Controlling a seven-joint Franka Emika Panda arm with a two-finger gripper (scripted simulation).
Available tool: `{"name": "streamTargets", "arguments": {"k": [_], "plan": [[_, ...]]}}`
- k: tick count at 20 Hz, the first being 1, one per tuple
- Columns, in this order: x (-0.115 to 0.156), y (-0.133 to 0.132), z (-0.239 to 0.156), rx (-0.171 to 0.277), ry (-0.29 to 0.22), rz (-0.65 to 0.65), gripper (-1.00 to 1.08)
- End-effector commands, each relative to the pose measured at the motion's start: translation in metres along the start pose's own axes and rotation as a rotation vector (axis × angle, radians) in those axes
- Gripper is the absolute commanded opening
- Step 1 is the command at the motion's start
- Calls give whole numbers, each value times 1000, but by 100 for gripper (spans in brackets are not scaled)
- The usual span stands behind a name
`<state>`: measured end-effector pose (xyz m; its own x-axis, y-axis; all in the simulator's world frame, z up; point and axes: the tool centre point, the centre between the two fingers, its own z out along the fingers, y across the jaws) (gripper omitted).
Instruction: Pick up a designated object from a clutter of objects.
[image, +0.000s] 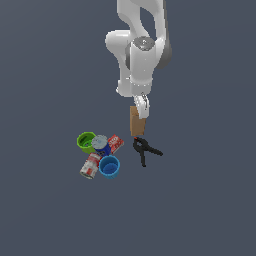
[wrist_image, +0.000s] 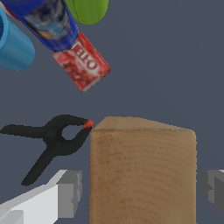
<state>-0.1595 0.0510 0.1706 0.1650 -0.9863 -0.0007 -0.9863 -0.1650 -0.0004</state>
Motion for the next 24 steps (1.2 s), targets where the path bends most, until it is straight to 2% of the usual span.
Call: {"name": "streamTargets", "arguments": {"k": [1, 13, 14, 24], "plan": [[0, 0, 10, 0, 0, 1, 100], [0, 0, 28, 0, 0, 3, 100], [0, 0, 28, 0, 0, 3, -100], [0, 0, 28, -1, 0, 3, -100]]}}
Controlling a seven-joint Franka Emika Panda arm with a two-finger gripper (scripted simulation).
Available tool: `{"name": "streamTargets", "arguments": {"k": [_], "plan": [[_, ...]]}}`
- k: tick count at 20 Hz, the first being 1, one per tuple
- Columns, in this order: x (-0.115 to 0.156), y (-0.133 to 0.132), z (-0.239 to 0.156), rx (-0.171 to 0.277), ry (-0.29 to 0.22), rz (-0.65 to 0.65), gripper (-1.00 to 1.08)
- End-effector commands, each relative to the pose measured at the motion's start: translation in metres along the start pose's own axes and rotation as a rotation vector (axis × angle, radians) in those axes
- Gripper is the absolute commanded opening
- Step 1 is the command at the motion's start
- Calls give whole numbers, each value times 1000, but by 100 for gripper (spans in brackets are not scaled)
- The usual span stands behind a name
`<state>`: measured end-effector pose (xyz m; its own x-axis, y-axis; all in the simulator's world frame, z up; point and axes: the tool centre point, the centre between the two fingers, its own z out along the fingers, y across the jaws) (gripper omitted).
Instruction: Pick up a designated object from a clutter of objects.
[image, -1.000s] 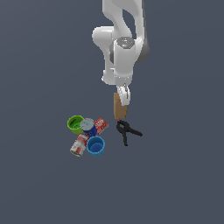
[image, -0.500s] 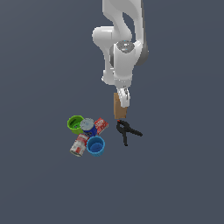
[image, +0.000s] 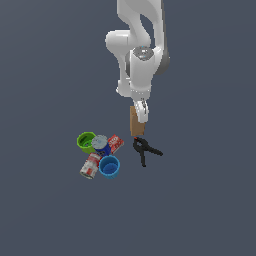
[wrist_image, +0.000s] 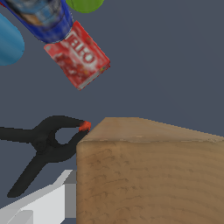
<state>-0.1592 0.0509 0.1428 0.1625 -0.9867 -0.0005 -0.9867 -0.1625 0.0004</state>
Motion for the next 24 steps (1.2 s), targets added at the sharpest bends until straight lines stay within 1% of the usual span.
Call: {"name": "streamTargets", "arguments": {"k": [1, 7, 12, 18, 24], "plan": [[0, 0, 0, 0, 0, 0, -100], [6, 1, -9, 0, -1, 0, -100], [18, 2, -28, 1, -2, 0, -100], [40, 4, -63, 1, -4, -1, -100], [71, 7, -110, 1, -5, -1, -100]]}}
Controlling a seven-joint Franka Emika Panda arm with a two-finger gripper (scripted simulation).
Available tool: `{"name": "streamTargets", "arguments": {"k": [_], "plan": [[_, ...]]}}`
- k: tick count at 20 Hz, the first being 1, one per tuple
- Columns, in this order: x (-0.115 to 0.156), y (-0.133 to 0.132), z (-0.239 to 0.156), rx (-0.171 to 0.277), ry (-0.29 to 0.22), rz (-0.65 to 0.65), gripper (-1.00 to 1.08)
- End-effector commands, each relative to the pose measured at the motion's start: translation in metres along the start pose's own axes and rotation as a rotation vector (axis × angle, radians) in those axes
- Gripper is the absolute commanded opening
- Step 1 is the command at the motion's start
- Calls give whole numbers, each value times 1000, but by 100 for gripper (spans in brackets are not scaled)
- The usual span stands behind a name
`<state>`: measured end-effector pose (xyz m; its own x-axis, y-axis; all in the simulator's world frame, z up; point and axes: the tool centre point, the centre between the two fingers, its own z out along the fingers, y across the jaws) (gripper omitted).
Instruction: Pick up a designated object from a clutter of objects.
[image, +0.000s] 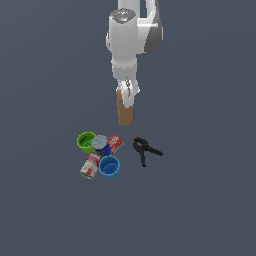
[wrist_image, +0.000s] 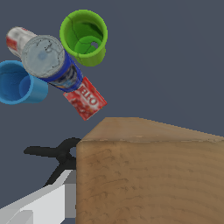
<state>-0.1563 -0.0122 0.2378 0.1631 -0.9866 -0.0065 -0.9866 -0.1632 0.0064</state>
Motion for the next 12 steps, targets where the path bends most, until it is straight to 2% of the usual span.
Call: {"name": "streamTargets", "arguments": {"k": [1, 12], "plan": [[14, 0, -24, 7, 2, 0, -100], [81, 5, -125, 6, 4, 2, -100]]}}
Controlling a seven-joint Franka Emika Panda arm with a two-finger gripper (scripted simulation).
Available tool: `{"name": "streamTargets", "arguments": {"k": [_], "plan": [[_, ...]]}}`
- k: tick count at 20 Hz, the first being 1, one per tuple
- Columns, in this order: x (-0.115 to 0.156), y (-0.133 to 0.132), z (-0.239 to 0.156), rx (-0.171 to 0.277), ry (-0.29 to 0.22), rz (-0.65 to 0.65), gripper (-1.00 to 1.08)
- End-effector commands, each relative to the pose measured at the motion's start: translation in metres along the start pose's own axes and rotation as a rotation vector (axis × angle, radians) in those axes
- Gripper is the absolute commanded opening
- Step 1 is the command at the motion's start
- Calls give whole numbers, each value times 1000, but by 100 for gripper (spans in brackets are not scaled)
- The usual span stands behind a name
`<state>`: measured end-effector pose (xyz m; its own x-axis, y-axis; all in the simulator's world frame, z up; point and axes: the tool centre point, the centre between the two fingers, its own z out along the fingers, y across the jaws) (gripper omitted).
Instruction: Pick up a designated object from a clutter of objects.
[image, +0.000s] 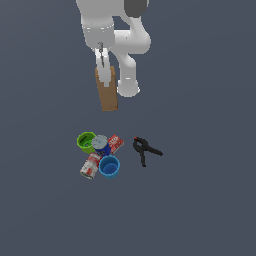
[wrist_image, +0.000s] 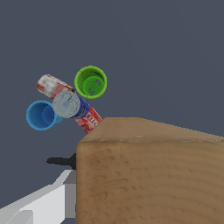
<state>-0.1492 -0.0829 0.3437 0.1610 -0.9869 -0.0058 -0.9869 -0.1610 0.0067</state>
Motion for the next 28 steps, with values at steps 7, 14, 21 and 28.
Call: {"name": "streamTargets", "arguments": {"k": [7, 14, 21, 28], "plan": [[51, 1, -79, 6, 5, 1, -100], [81, 0, -125, 6, 6, 0, -100], [97, -1, -150, 6, 6, -1, -100], [102, -2, -158, 6, 6, -1, -100]]}}
